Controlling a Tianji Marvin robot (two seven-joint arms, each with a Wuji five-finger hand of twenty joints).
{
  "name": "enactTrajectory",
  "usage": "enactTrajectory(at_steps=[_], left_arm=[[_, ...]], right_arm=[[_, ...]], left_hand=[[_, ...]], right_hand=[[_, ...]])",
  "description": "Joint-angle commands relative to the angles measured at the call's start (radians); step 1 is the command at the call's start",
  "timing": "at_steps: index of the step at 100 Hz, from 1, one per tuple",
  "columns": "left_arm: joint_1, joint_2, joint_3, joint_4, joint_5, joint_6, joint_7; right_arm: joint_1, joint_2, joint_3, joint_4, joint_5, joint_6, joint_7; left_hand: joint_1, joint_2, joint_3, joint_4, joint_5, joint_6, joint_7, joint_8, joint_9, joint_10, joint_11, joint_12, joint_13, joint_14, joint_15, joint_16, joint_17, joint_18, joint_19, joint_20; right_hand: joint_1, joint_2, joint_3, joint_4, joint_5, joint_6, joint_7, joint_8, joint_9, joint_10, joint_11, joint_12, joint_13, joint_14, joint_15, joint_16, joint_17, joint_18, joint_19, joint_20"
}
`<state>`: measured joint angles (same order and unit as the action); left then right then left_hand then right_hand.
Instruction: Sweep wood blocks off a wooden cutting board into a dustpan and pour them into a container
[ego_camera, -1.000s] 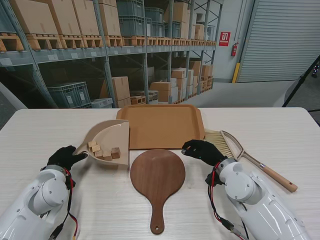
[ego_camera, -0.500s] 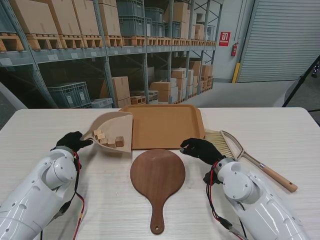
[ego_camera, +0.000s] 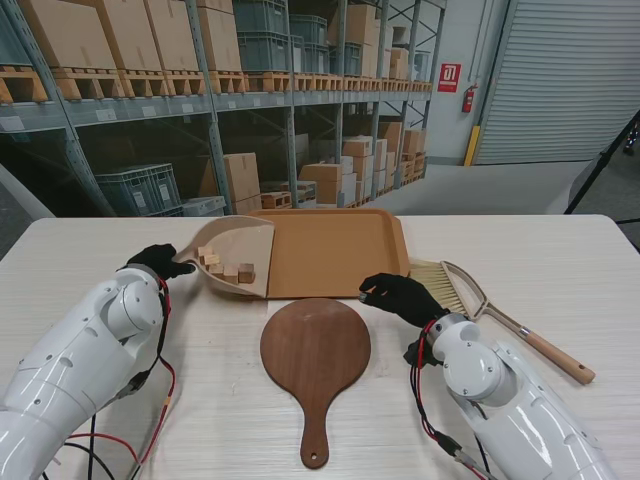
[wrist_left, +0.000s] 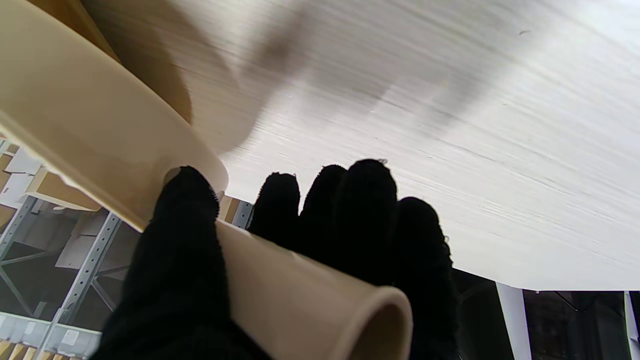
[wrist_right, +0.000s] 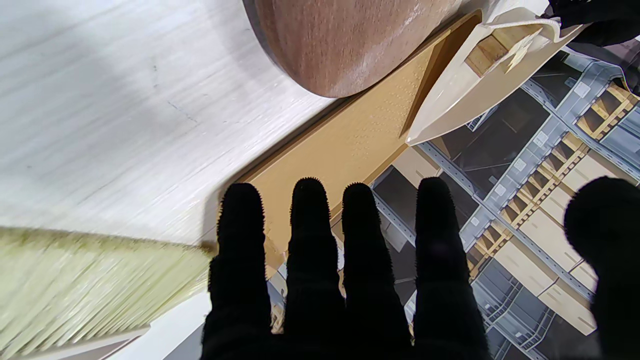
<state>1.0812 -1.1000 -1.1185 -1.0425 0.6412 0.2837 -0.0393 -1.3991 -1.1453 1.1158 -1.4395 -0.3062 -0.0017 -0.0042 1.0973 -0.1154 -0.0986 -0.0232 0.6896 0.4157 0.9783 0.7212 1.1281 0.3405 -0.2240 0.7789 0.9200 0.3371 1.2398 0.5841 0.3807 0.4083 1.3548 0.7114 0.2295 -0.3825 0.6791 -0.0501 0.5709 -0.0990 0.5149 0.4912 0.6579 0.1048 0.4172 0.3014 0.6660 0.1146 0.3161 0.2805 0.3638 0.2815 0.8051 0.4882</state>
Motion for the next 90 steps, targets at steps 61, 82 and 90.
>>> enactTrajectory(at_steps=[61, 82, 90], left_arm=[[-0.151, 0.007, 0.091, 0.077, 0.057, -0.046, -0.047], [-0.18, 0.007, 0.132, 0.094, 0.075, -0.022, -0.051], [-0.189, 0.007, 0.145, 0.1, 0.078, -0.014, -0.052]], right_arm=[[0.007, -0.009, -0.021, 0.014, 0.019, 0.018, 0.013], [0.011, -0.011, -0.027, 0.018, 0.022, 0.022, 0.009], [0.013, -0.011, -0.029, 0.02, 0.022, 0.02, 0.008]], left_hand=[[0.172, 0.147, 0.09, 0.023, -0.007, 0.048, 0.063, -0.061, -0.025, -0.334, 1.589, -0.049, 0.007, -0.277, -0.024, -0.028, -0.004, -0.053, 0.019, 0.003], [0.184, 0.144, 0.094, 0.028, -0.014, 0.066, 0.085, -0.101, -0.03, -0.331, 1.598, -0.076, 0.007, -0.274, -0.025, -0.036, -0.003, -0.038, 0.013, 0.0], [0.186, 0.147, 0.094, 0.029, -0.015, 0.068, 0.086, -0.101, -0.031, -0.33, 1.6, -0.078, 0.008, -0.274, -0.023, -0.038, 0.0, -0.031, 0.012, 0.0]], right_hand=[[0.003, 0.012, 0.012, 0.017, 0.017, 0.002, 0.016, 0.006, 0.002, 0.01, 0.021, 0.012, -0.001, 0.002, 0.029, 0.013, 0.001, 0.032, 0.022, 0.016], [0.002, 0.012, 0.013, 0.016, 0.02, 0.003, 0.016, 0.007, 0.002, 0.009, 0.021, 0.012, 0.0, 0.001, 0.03, 0.014, 0.002, 0.031, 0.023, 0.015], [0.002, 0.013, 0.013, 0.016, 0.021, 0.003, 0.016, 0.007, 0.002, 0.009, 0.021, 0.013, 0.0, 0.004, 0.03, 0.014, 0.001, 0.032, 0.023, 0.015]])
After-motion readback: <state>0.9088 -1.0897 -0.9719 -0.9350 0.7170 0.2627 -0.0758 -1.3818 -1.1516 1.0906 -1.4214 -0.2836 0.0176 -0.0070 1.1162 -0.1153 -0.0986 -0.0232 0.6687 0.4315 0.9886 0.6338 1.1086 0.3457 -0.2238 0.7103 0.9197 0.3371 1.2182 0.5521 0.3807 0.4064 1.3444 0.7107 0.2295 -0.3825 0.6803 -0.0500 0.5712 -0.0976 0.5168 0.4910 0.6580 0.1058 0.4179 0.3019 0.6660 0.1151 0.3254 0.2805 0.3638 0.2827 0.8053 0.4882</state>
